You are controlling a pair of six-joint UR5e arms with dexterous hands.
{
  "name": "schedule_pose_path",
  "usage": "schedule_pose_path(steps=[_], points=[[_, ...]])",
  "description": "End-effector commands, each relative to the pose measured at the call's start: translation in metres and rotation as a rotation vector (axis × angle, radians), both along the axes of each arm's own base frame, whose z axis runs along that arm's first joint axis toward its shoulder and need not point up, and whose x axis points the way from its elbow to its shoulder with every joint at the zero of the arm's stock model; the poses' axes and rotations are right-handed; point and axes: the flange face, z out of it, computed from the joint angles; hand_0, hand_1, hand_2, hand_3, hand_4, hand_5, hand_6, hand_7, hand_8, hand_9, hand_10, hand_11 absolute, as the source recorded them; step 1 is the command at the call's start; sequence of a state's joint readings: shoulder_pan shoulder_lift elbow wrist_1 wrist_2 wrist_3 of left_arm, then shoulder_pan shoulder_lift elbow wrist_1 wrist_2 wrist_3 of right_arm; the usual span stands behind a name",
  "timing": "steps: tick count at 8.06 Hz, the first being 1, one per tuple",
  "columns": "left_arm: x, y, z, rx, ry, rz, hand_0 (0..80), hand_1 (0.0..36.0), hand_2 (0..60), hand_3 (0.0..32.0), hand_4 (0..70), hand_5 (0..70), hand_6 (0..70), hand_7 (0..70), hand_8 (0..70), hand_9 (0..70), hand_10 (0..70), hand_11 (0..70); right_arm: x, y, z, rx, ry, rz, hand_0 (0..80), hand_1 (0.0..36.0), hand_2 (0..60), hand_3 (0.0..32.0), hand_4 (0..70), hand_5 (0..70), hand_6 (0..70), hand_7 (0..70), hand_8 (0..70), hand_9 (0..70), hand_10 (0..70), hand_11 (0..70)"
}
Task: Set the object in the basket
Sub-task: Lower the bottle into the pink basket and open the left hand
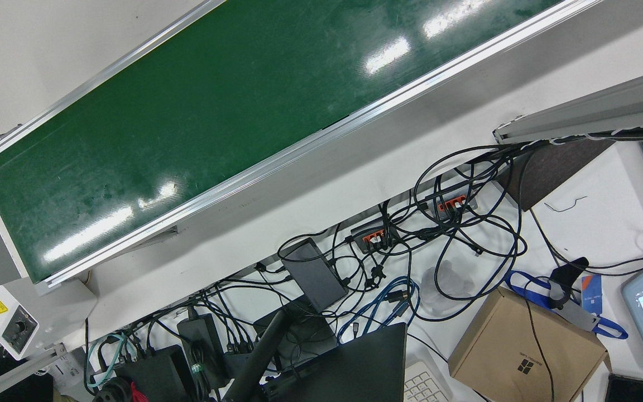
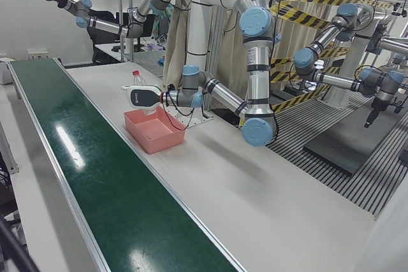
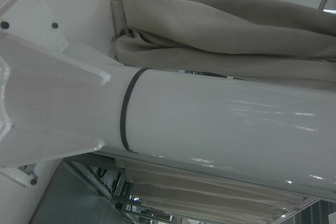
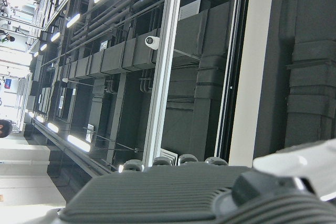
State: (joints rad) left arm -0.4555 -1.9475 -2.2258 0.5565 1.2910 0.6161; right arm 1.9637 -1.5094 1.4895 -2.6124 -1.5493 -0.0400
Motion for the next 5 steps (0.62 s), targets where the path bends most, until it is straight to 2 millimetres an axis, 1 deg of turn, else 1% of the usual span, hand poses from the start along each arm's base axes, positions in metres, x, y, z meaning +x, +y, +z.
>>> schedule_pose_path(steps=[1, 2, 3, 4, 5], points=[[-0.0084, 0.014, -0.0126, 0.012, 0.049, 0.005, 40.9, 0.0, 0.0, 0.0, 11.7, 70.0, 22.2, 37.3, 44.9, 56.6, 43.4, 60.3, -0.0001, -0.0001, 0.0, 0.0, 0.0, 0.0, 0.0, 0.0, 0.0, 0.0, 0.0, 0.0, 0.0, 0.0, 0.0, 0.0, 0.0, 0.0], [-0.0133, 0.0126, -0.0141, -0.004, 0.065, -0.031, 39.0, 0.0, 0.0, 0.0, 8.5, 57.2, 14.5, 22.0, 28.8, 35.3, 32.9, 46.4, -0.0001, -0.0001, 0.0, 0.0, 0.0, 0.0, 0.0, 0.0, 0.0, 0.0, 0.0, 0.0, 0.0, 0.0, 0.0, 0.0, 0.0, 0.0], [-0.0143, 0.0121, -0.0149, -0.013, 0.073, -0.049, 37.6, 0.0, 0.0, 0.0, 8.5, 51.4, 11.4, 11.7, 22.4, 24.9, 26.0, 37.1, -0.0001, -0.0001, -0.0008, 0.001, 0.0, 0.0, 0.0, 0.0, 0.0, 0.0, 0.0, 0.0, 0.0, 0.0, 0.0, 0.0, 0.0, 0.0], [-0.0063, 0.0194, -0.0158, -0.014, 0.075, -0.028, 36.2, 0.0, 0.0, 0.0, 8.8, 50.3, 10.6, 8.6, 21.2, 23.2, 22.5, 32.1, -0.0001, -0.0001, -0.0008, 0.001, 0.0, 0.0, 0.0, 0.0, 0.0, 0.0, 0.0, 0.0, 0.0, 0.0, 0.0, 0.0, 0.0, 0.0], [-0.0063, 0.0193, -0.0158, -0.014, 0.075, -0.029, 36.7, 0.0, 0.0, 1.8, 8.3, 47.8, 9.6, 7.6, 19.3, 21.3, 18.9, 26.8, -0.0001, -0.0001, -0.0008, 0.001, 0.0, 0.0, 0.0, 0.0, 0.0, 0.0, 0.0, 0.0, 0.0, 0.0, 0.0, 0.0, 0.0, 0.0]])
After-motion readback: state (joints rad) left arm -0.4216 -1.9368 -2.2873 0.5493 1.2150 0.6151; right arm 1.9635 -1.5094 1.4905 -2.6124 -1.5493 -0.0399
